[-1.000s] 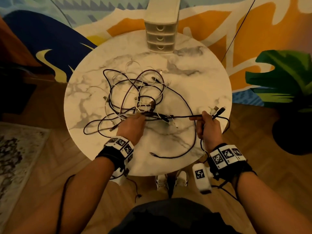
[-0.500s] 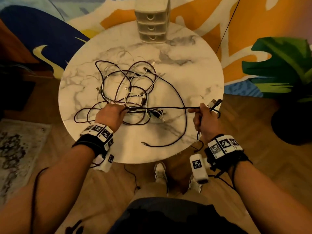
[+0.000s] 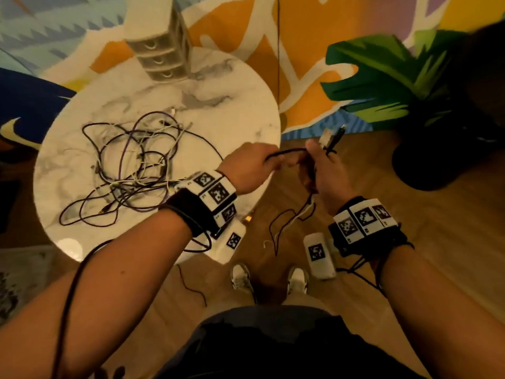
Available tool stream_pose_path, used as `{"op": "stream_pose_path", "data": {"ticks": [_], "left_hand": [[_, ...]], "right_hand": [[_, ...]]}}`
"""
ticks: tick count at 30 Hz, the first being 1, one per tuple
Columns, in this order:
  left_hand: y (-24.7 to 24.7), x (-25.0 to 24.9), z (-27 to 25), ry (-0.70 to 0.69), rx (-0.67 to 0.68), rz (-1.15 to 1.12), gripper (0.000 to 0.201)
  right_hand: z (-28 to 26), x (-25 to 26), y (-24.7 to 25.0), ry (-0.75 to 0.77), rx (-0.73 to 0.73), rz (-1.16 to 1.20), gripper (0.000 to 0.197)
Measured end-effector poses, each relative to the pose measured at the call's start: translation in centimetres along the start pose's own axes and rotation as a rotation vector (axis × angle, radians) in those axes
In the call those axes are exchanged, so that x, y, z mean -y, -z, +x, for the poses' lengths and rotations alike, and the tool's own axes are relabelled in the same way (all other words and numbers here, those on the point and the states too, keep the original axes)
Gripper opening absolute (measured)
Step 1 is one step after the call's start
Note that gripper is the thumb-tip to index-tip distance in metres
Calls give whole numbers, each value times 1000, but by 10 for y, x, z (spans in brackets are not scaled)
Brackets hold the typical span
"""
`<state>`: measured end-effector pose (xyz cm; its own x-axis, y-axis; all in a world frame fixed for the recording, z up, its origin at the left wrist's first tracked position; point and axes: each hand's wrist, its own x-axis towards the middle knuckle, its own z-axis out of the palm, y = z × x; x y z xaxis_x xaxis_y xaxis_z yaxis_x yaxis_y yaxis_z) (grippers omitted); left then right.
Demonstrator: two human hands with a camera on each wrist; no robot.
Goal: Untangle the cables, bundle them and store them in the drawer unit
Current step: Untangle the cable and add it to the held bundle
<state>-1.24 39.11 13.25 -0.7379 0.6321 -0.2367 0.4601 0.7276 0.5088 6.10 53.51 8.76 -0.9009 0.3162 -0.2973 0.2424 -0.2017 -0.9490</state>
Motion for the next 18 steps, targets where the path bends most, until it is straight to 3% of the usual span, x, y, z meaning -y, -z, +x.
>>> {"op": "stream_pose_path", "data": {"ticks": [2, 4, 7, 8, 10, 12, 15, 18], "left_hand": [[14, -28, 20, -73, -136, -78, 24], [18, -42, 36, -116, -165, -109, 27], [-8, -51, 55, -95, 123, 57, 30], [-20, -52, 62, -80, 155, 94, 30], [-30, -51, 78, -40, 64, 95, 28], [-25, -53, 98, -46, -112, 101, 27], [-1, -51, 129, -160, -306, 89, 31], [-2, -46, 141, -333, -291, 82, 31]], "right_hand": [[-5, 4, 33, 23, -62, -71, 51], [-11, 2, 61, 55, -92, -151, 51], [-18, -9, 98, 13, -199, -155, 53], [-21, -14, 111, -12, -215, -150, 53], [-27, -25, 134, -37, -198, -165, 51], [-37, -34, 158, -49, -210, -200, 44], [-50, -40, 185, 2, -362, -293, 45], [-55, -37, 202, 50, -535, -314, 58]]}}
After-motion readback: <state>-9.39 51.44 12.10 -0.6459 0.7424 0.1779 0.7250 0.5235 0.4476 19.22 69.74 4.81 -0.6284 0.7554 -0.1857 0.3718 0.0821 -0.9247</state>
